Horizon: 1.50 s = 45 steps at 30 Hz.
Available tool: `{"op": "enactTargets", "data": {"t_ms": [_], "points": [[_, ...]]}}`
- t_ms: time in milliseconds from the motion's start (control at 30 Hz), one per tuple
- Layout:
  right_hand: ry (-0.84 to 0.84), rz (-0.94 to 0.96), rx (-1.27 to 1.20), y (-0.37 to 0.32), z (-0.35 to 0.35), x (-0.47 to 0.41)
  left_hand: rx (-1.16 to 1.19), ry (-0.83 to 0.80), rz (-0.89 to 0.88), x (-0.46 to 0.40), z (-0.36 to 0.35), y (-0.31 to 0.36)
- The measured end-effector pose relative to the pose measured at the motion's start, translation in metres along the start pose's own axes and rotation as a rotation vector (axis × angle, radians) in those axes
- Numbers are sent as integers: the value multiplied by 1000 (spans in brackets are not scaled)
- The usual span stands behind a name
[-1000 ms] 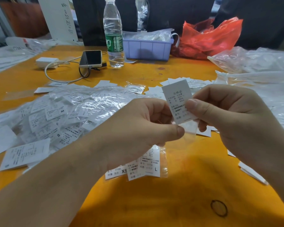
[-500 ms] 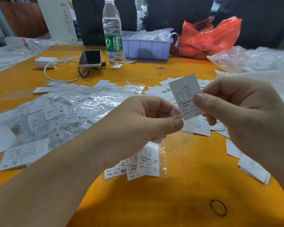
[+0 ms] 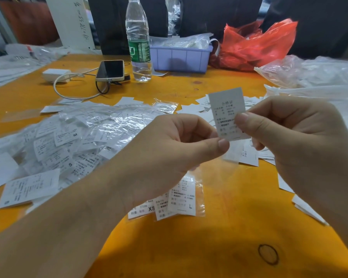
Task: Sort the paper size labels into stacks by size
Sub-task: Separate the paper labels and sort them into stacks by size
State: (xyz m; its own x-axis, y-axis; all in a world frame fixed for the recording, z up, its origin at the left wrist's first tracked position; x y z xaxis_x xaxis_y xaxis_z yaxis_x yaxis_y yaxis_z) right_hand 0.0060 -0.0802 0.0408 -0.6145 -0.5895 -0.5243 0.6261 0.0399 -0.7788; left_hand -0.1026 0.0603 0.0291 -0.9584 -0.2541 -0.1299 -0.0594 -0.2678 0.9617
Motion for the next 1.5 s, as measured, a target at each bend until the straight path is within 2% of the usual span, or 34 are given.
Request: {"op": "enactTargets", "data": {"t_ms": [167, 367, 633, 800, 1233, 1500], "points": [[90, 31, 11, -3, 5, 0, -36, 29, -9, 1, 2, 0], [64, 25, 21, -2, 4, 0, -42, 13, -6, 0, 1, 0], [5, 30, -126, 1, 2, -2, -43, 22, -3, -1, 1, -1], [-26, 28, -74, 1, -2, 0, -26, 6, -2, 0, 0, 1], [50, 72, -17, -5, 0, 1, -35, 21, -14, 0, 1, 0], [9, 33, -97, -3, -3, 1, -33, 19, -17, 0, 1, 1]]}}
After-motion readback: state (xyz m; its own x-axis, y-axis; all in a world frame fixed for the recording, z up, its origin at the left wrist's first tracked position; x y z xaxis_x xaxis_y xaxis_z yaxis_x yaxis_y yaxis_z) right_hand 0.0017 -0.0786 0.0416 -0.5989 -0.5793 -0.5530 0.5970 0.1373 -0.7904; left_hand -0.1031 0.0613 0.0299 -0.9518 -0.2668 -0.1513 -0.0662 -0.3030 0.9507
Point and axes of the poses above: each hand's wrist, its own x-axis away from the middle knuckle, its own z-axis out of the back of the hand, y = z × x, the point moved 2 cm from there along -x, towards the middle knuckle
